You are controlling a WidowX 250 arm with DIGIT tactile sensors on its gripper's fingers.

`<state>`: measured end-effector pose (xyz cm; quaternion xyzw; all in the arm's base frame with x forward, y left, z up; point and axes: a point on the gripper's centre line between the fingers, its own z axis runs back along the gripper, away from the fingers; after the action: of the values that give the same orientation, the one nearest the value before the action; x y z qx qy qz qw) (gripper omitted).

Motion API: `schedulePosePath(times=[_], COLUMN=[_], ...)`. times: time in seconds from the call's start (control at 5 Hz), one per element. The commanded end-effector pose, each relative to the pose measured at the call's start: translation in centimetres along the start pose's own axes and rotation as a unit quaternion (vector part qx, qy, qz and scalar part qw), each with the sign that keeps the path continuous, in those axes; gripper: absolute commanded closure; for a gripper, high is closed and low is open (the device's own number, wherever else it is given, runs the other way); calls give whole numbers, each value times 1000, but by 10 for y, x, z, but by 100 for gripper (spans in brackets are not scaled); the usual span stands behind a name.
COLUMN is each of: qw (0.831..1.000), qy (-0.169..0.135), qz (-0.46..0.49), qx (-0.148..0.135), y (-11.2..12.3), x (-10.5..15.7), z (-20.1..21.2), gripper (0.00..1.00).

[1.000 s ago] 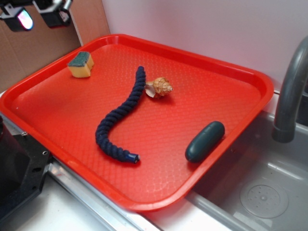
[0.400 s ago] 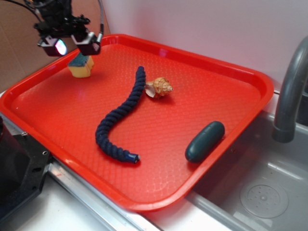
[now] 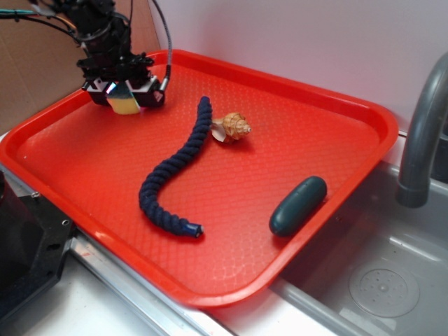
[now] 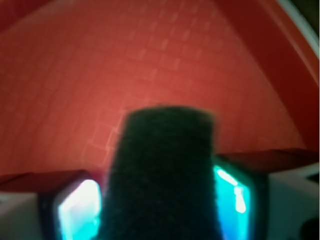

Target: Grab the green sponge.

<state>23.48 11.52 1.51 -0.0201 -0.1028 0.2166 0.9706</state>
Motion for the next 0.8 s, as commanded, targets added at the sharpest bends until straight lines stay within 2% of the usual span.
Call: schedulePosePath(times=[0.0, 0.2, 0.4, 0.6], qw=[999, 994, 990, 985], qy=[10, -16, 17, 28], qz=[-45, -101, -126, -166], qx=[14, -34, -63, -47], y=[-28, -66, -88, -108], x=[-8, -31, -39, -53], z=[46, 100, 153, 183], gripper=[100, 100, 100, 100])
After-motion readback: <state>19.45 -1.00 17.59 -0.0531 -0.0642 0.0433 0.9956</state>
